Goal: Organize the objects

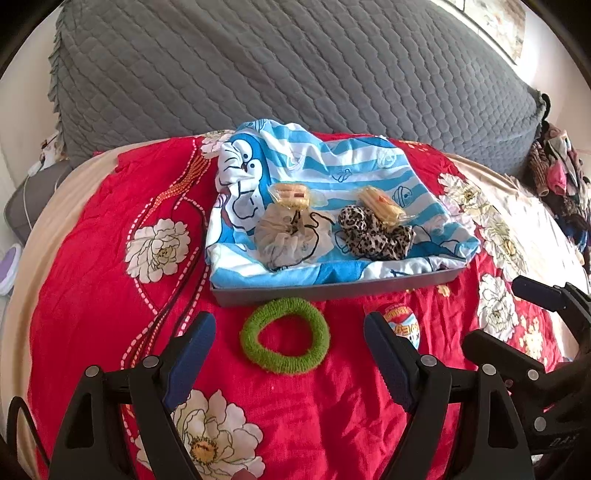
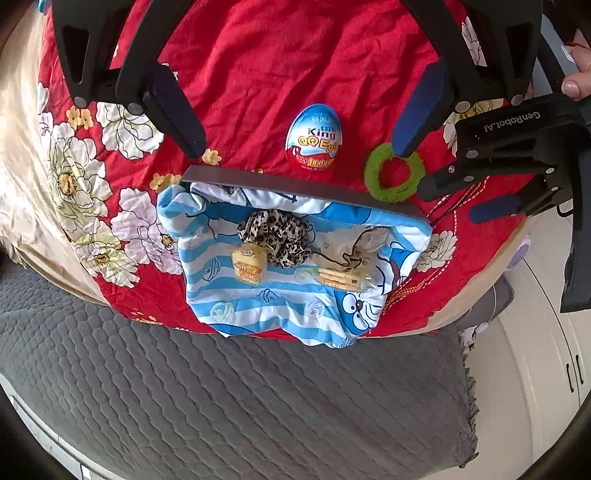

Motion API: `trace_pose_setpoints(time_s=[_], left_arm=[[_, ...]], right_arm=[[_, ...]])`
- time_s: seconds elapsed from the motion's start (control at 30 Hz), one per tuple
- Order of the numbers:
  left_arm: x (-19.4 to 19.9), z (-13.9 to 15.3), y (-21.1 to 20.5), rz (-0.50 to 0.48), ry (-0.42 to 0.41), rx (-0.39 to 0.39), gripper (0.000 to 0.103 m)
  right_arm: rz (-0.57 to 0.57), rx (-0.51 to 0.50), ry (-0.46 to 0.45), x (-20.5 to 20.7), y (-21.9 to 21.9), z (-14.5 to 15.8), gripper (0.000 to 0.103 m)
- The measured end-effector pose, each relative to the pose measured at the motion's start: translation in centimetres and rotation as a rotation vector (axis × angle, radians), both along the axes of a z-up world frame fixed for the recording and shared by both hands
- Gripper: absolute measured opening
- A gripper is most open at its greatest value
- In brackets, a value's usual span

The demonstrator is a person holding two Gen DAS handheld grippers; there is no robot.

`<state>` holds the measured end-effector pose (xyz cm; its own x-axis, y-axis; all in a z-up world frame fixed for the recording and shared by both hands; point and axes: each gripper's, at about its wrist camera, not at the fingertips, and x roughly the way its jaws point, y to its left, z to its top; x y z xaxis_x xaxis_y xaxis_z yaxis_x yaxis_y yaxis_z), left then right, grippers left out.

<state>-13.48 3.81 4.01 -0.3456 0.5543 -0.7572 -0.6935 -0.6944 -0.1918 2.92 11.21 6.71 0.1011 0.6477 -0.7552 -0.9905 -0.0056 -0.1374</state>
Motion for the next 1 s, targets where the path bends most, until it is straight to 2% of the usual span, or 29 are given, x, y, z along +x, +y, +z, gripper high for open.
trace_pose_setpoints(time_s=[0.47, 1.0], left_arm=[[1.0, -1.3, -1.0, -0.019, 0.004, -0.028, 0.084], [0.7, -3.5, -0.5, -0.036, -0.028, -0.047, 0.083]], right_arm=[[0.006, -0.031, -0.031, -0.9, -1.3, -1.9, 0.101], [0.034, -0.08, -0.052, -1.8, -0.6, -4.7, 0.101]])
